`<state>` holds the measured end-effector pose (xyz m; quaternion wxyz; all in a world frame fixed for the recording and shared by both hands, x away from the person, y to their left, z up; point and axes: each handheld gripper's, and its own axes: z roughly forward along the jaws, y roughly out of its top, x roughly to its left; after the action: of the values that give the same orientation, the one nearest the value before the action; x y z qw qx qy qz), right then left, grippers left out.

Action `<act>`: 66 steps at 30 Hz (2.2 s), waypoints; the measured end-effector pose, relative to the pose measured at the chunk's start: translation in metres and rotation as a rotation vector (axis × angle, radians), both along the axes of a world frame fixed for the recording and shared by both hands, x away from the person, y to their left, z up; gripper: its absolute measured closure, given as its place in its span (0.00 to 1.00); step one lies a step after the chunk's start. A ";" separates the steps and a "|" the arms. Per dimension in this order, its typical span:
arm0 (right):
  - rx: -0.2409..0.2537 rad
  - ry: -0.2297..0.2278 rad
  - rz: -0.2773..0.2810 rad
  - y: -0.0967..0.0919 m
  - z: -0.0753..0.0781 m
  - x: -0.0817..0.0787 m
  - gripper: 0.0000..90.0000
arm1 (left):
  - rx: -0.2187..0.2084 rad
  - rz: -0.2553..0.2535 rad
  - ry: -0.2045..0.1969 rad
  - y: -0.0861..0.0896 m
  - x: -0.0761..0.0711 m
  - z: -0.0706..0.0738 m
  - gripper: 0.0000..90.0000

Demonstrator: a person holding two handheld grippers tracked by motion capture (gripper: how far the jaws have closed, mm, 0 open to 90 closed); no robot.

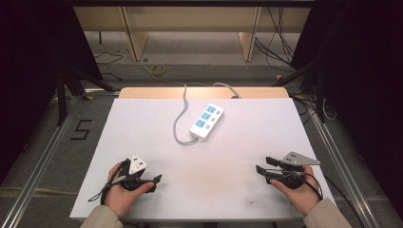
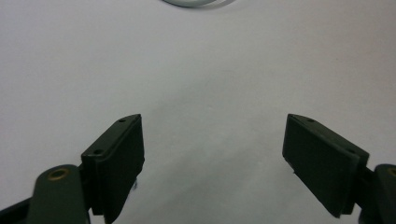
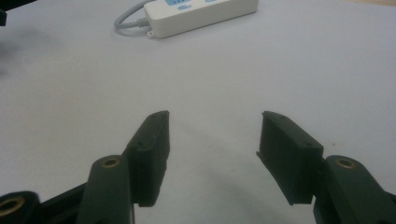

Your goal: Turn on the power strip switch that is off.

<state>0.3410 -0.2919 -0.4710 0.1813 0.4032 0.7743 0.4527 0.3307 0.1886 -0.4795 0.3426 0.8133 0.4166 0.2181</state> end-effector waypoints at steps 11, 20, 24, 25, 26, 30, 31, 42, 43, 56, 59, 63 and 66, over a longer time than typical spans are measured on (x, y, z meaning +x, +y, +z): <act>-0.055 -0.001 -0.007 -0.002 0.001 0.001 0.61 | 0.003 -0.003 -0.003 -0.004 0.000 0.000 0.24; -0.122 0.021 0.004 0.000 0.005 0.009 0.87 | 0.002 -0.005 -0.007 -0.004 0.000 -0.001 0.24; -0.148 0.021 -0.012 0.005 0.012 0.013 0.99 | 0.002 -0.004 -0.009 -0.004 0.000 0.000 0.24; -0.148 0.021 -0.012 0.005 0.012 0.013 0.99 | 0.002 -0.003 -0.010 -0.004 0.000 0.000 0.24; -0.154 0.018 -0.013 0.005 0.013 0.015 1.00 | 0.003 -0.004 -0.010 -0.004 0.000 0.000 0.25; -0.164 0.027 -0.017 0.008 0.018 0.020 1.00 | -0.001 -0.001 -0.013 -0.003 0.000 0.000 0.25; -0.167 0.028 -0.013 0.008 0.019 0.021 1.00 | 0.000 -0.001 -0.013 -0.003 0.000 0.000 0.25; -0.194 0.050 0.009 0.019 0.025 0.033 1.00 | -0.003 -0.001 -0.014 -0.003 0.000 0.000 0.26; -0.197 0.048 0.012 0.020 0.025 0.034 1.00 | -0.003 -0.001 -0.015 -0.003 0.000 0.000 0.26; -0.221 0.056 0.032 0.033 0.037 0.052 1.00 | -0.001 -0.002 -0.021 -0.003 0.000 0.001 0.26; -0.223 0.060 0.033 0.035 0.039 0.055 1.00 | 0.000 -0.002 -0.022 -0.003 0.000 0.001 0.26; -0.233 0.066 0.035 0.036 0.039 0.059 1.00 | 0.001 -0.002 -0.024 -0.003 0.001 0.001 0.26; -0.235 0.067 0.033 0.037 0.040 0.061 1.00 | 0.001 -0.002 -0.024 -0.003 0.000 0.001 0.26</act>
<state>0.4019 -0.2550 -0.4313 0.1937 0.3813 0.8342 0.3482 0.3312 0.1855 -0.4787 0.3475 0.8112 0.4114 0.2279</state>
